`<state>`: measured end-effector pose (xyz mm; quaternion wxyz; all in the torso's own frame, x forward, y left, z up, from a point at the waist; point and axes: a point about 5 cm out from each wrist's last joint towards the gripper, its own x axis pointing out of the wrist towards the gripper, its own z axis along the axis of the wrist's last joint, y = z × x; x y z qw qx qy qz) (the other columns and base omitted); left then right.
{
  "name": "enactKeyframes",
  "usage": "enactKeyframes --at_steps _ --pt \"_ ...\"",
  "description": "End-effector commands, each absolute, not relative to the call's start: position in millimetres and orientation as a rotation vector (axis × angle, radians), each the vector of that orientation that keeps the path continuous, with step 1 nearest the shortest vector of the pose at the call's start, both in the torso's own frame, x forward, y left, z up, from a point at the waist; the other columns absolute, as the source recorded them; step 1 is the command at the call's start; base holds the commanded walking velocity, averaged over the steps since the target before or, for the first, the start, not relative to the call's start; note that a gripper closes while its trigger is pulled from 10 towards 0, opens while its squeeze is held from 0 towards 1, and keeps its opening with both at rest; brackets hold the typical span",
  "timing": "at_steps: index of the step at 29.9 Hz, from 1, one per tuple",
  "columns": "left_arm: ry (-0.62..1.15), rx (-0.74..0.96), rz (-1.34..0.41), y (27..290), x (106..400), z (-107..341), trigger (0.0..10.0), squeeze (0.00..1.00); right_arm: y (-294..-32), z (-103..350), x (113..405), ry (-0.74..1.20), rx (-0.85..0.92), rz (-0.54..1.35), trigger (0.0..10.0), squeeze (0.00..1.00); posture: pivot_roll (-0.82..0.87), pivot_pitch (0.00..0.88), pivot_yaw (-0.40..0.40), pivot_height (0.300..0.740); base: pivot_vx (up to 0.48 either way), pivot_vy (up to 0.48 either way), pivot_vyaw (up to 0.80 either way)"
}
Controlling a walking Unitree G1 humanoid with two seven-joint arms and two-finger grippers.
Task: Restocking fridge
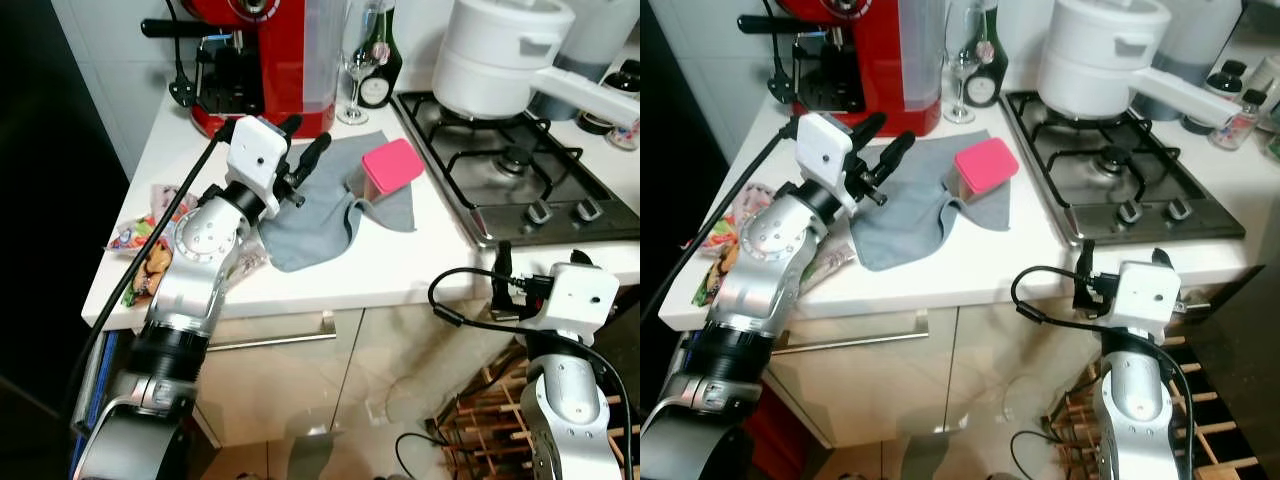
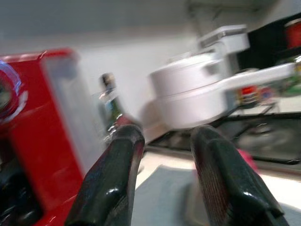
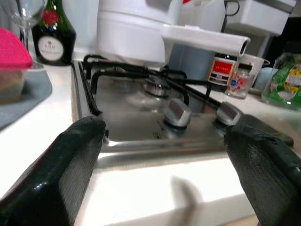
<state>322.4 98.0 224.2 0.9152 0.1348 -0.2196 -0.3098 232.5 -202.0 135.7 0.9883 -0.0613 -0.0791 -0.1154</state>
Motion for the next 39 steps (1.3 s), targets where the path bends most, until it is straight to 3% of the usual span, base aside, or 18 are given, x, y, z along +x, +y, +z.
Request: enactKeyframes --at_steps 1,13,24,28,37,38,39 --pt "-0.440 0.306 -0.732 79.0 309.6 218.2 10.0 1.00 -191.9 146.0 236.9 -0.216 -0.111 -0.185 10.0 0.00 -0.14 0.000 -0.005 0.740 0.000 0.000 0.00" --pt "-0.385 0.440 -0.781 62.9 307.3 197.1 10.0 1.00 -182.8 150.7 247.7 -0.246 -0.108 -0.136 10.0 0.00 -0.14 0.000 -0.003 0.740 0.000 0.000 0.00" --pt "-0.256 0.499 -0.703 71.8 344.7 173.0 10.0 1.00 -179.6 152.3 249.3 -0.258 -0.114 -0.118 10.0 0.00 -0.14 0.000 -0.005 0.740 0.000 0.000 0.00" --pt "-0.234 0.433 -0.671 69.7 360.8 178.1 10.0 1.00 -179.5 153.1 249.7 -0.264 -0.119 -0.118 10.0 0.00 -0.16 0.000 -0.002 0.740 0.000 0.000 0.00" --pt "-0.191 0.420 -0.658 67.0 371.1 172.0 10.0 1.00 -179.6 153.7 248.9 -0.267 -0.127 -0.116 10.0 0.00 -0.17 0.000 -0.010 0.740 0.000 0.000 0.00" --pt "-0.182 0.421 -0.667 64.8 371.7 169.7 10.0 0.30 -180.0 154.0 249.1 -0.267 -0.129 -0.114 10.0 0.00 -0.17 0.000 -0.010 0.740 0.000 0.000 0.00" --pt "-0.177 0.421 -0.674 63.1 372.3 168.2 10.0 0.30 -180.3 154.1 249.2 -0.268 -0.130 -0.114 10.0 0.00 -0.17 0.000 -0.010 0.740 0.000 0.000 0.00"
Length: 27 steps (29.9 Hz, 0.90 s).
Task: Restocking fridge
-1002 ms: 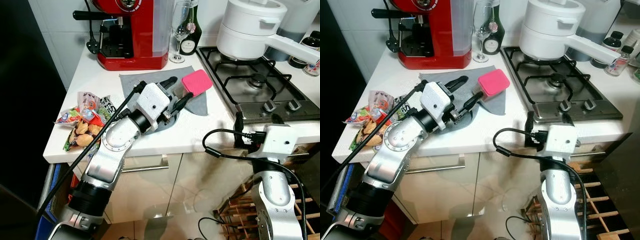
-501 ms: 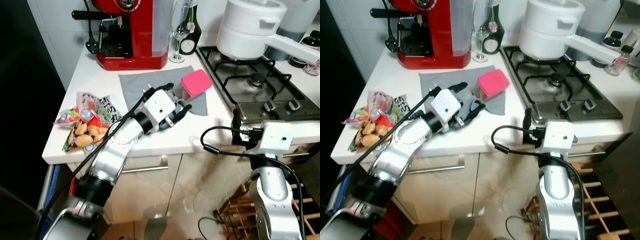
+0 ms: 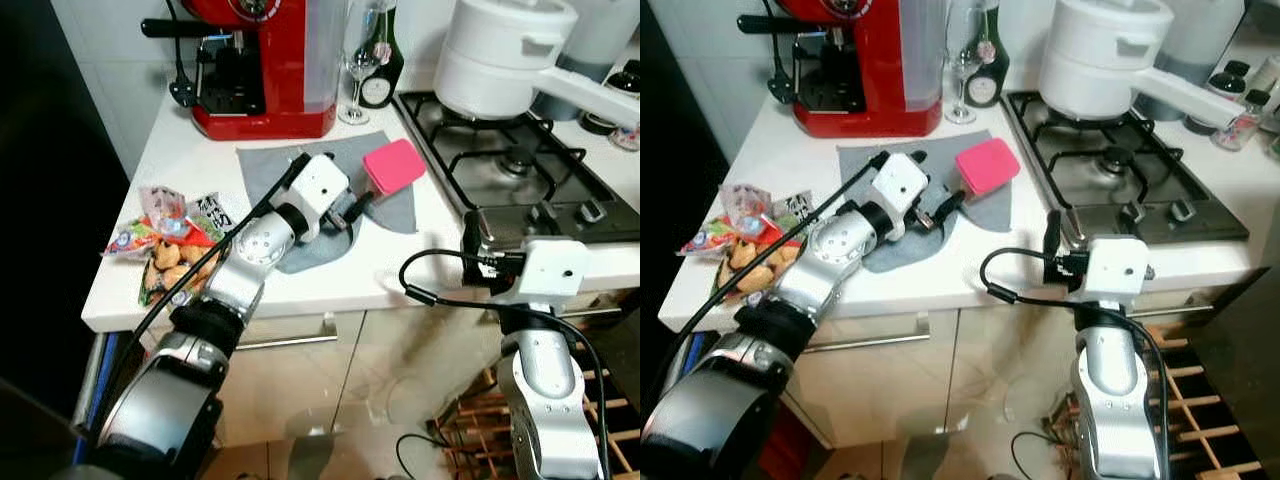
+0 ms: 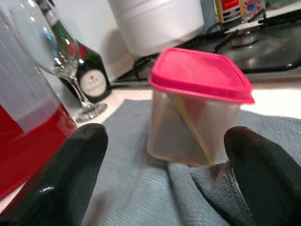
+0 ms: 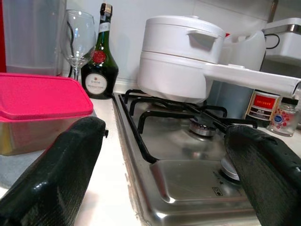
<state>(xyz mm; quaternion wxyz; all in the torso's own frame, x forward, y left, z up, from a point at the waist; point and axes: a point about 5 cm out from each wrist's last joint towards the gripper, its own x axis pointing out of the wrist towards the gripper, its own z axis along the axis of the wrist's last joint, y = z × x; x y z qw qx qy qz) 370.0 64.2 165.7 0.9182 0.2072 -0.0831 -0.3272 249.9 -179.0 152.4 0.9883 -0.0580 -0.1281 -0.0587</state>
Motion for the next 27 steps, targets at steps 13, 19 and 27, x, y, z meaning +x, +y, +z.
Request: enactKeyframes --at_steps 13,19,27 --pt "-0.188 0.378 -0.733 40.8 372.8 167.5 10.0 0.00 -179.4 153.1 248.1 -0.262 -0.136 -0.106 10.0 0.00 -0.17 0.000 -0.011 0.740 0.000 0.000 0.00" --pt "-0.178 0.400 -0.726 33.5 373.9 166.7 10.0 0.00 -179.8 153.1 247.9 -0.261 -0.139 -0.104 10.0 0.00 -0.18 0.000 -0.012 0.740 0.000 0.000 0.00" --pt "-0.139 0.384 -0.654 32.3 379.4 167.4 10.0 0.00 -180.5 153.0 247.7 -0.259 -0.146 -0.106 10.0 0.00 -0.19 0.000 -0.010 0.740 0.000 0.000 0.00"
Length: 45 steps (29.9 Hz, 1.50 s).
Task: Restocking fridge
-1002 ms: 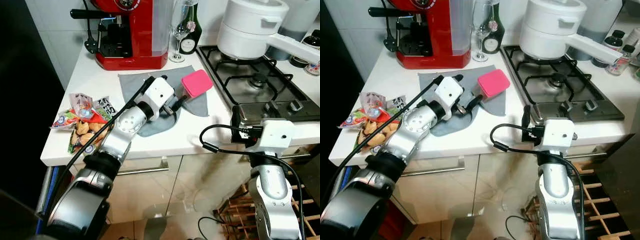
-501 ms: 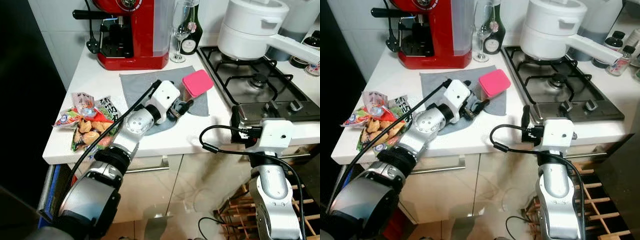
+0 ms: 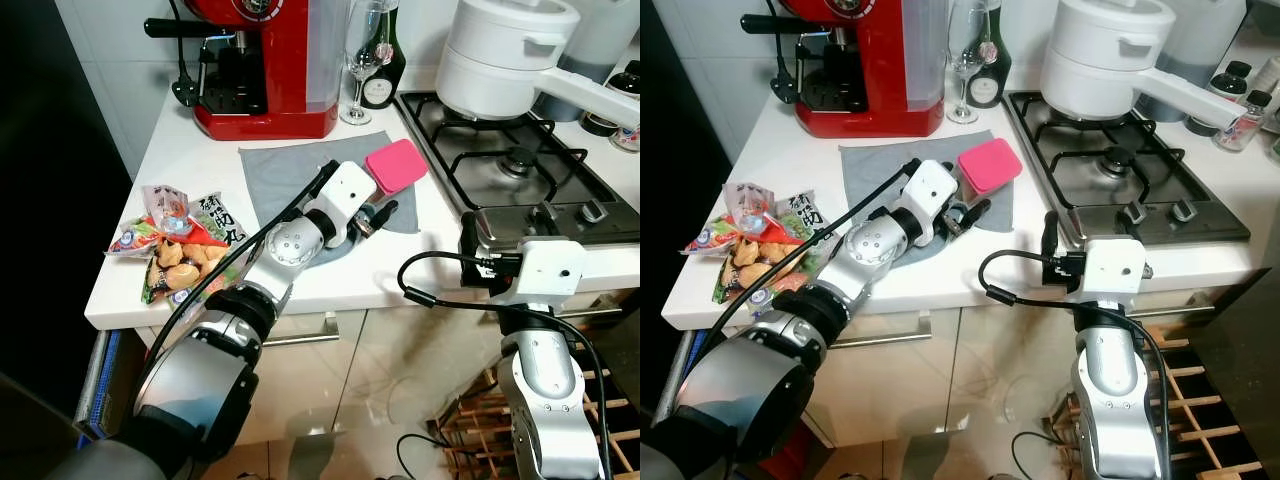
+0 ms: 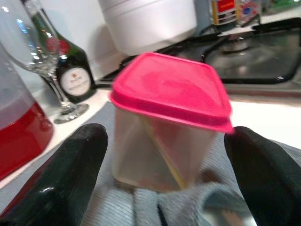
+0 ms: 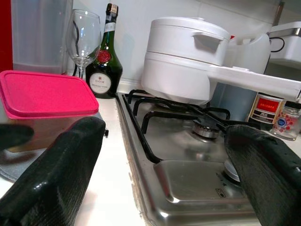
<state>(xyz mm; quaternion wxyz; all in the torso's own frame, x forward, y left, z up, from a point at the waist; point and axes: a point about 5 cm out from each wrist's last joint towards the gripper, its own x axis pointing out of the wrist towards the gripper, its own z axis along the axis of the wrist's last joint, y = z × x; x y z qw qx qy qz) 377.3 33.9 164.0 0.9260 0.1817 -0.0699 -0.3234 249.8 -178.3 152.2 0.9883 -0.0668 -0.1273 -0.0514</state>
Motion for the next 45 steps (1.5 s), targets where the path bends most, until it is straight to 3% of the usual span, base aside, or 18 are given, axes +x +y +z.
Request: enactKeyframes --at_steps 1,24,26,27,34,37,45 --pt "-0.137 0.378 -0.645 32.2 380.1 168.1 10.0 0.00 -180.5 152.9 247.7 -0.259 -0.147 -0.106 10.0 0.00 -0.19 0.000 -0.010 0.740 0.000 0.000 0.00" --pt "-0.039 0.388 -0.647 21.0 379.2 157.9 10.0 0.00 -181.2 151.7 247.0 -0.252 -0.160 -0.104 10.0 0.00 -0.21 0.000 -0.002 0.740 0.000 0.000 0.00" --pt "-0.042 0.382 -0.655 19.8 379.2 159.3 0.5 0.00 -181.4 151.6 246.6 -0.251 -0.162 -0.103 10.0 0.00 -0.22 0.000 -0.003 0.740 0.000 0.000 0.00" --pt "-0.042 0.381 -0.652 20.0 379.6 159.8 0.0 0.00 -181.4 151.6 246.6 -0.251 -0.162 -0.103 10.0 0.00 -0.22 0.000 -0.003 0.740 0.000 0.000 0.00" --pt "-0.027 0.343 -0.641 21.4 381.1 161.1 0.0 0.00 -181.7 152.9 250.2 -0.258 -0.163 -0.106 10.0 0.00 -0.22 0.000 0.004 0.740 0.000 0.000 0.00" --pt "-0.019 0.233 -0.635 18.4 382.4 166.4 0.0 0.00 -181.6 152.3 251.4 -0.259 -0.163 -0.105 10.0 0.00 -0.22 0.000 0.007 0.740 0.000 0.000 0.00" --pt "-0.113 0.227 -0.720 4.4 375.4 173.5 0.0 0.00 -180.7 153.9 254.7 -0.269 -0.154 -0.115 10.0 0.00 -0.21 0.000 0.006 0.740 0.000 0.000 0.00"
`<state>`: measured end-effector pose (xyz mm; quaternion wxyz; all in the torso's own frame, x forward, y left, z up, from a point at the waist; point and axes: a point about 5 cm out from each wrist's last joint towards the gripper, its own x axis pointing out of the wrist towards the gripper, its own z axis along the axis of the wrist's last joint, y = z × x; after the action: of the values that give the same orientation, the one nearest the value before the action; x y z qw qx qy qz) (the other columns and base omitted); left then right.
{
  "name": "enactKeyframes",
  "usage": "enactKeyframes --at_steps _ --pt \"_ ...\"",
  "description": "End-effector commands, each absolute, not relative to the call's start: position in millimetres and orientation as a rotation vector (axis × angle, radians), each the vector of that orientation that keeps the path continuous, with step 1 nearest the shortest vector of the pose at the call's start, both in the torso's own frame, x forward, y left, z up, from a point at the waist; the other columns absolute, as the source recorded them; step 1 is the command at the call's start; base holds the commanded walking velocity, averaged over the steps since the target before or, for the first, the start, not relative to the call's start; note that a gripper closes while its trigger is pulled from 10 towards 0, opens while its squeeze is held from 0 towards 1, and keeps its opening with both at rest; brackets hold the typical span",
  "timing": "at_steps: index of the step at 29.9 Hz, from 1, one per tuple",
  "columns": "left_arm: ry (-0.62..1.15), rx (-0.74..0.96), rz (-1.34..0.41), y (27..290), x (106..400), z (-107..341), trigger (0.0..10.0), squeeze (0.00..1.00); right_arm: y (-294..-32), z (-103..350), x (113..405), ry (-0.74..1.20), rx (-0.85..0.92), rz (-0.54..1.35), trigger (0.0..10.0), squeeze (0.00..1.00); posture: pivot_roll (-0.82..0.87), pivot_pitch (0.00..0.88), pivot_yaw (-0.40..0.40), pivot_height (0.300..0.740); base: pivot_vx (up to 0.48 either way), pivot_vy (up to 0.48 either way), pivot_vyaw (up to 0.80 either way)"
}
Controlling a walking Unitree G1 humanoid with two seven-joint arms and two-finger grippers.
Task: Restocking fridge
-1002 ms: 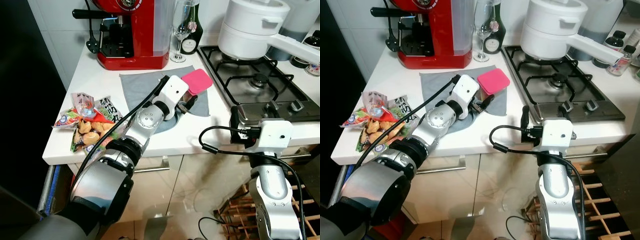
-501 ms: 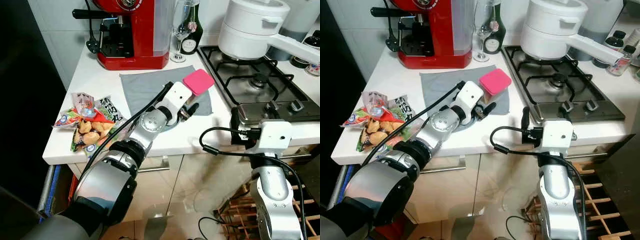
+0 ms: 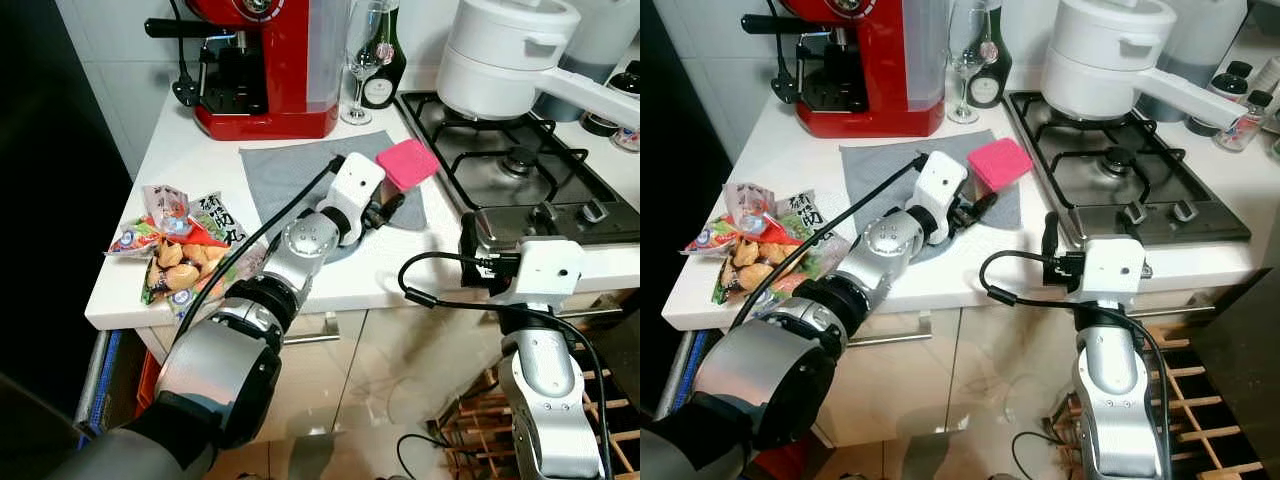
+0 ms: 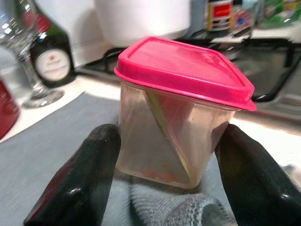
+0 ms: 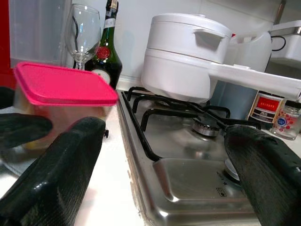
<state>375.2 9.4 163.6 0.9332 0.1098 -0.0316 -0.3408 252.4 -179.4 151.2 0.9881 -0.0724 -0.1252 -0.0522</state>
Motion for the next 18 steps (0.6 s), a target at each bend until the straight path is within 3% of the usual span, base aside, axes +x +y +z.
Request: enactKeyframes --at_steps 1,8,12,15,16,17,18 --pt "-0.124 0.218 -0.731 4.4 374.7 174.2 0.0 0.00 -180.5 154.6 255.6 -0.272 -0.153 -0.116 10.0 0.00 -0.21 0.000 0.005 0.740 0.000 0.000 0.00" --pt "-0.231 0.128 -0.698 21.5 379.5 190.8 0.0 0.00 -180.8 154.7 260.7 -0.276 -0.140 -0.126 10.0 0.00 -0.17 0.000 0.000 0.740 0.000 0.000 0.00" --pt "-0.508 0.071 -0.556 64.8 378.5 235.0 0.0 0.00 -163.5 141.2 283.0 -0.201 0.025 -0.119 10.0 0.00 -0.08 0.000 -0.032 0.740 0.000 0.000 0.00" --pt "-0.570 0.088 -0.482 80.2 374.8 243.1 0.0 0.00 -156.8 143.1 288.7 -0.211 0.033 -0.093 10.0 0.00 -0.06 0.000 -0.040 0.740 0.000 0.000 0.00" --pt "-0.603 0.126 -0.390 101.5 368.0 243.7 0.0 0.00 -154.0 144.1 294.3 -0.218 0.032 -0.073 10.0 0.00 -0.03 0.000 -0.050 0.740 0.000 0.000 0.00" --pt "-0.603 0.126 -0.390 101.5 368.0 243.7 0.0 0.00 -154.0 144.1 294.3 -0.218 0.032 -0.073 10.0 0.00 -0.03 0.000 -0.050 0.740 0.000 0.000 0.00" --pt "-0.609 0.172 -0.325 120.2 359.0 241.2 0.0 0.00 -152.7 146.1 300.1 -0.225 0.030 -0.058 10.0 0.00 -0.02 0.000 -0.054 0.740 0.000 0.000 0.00"
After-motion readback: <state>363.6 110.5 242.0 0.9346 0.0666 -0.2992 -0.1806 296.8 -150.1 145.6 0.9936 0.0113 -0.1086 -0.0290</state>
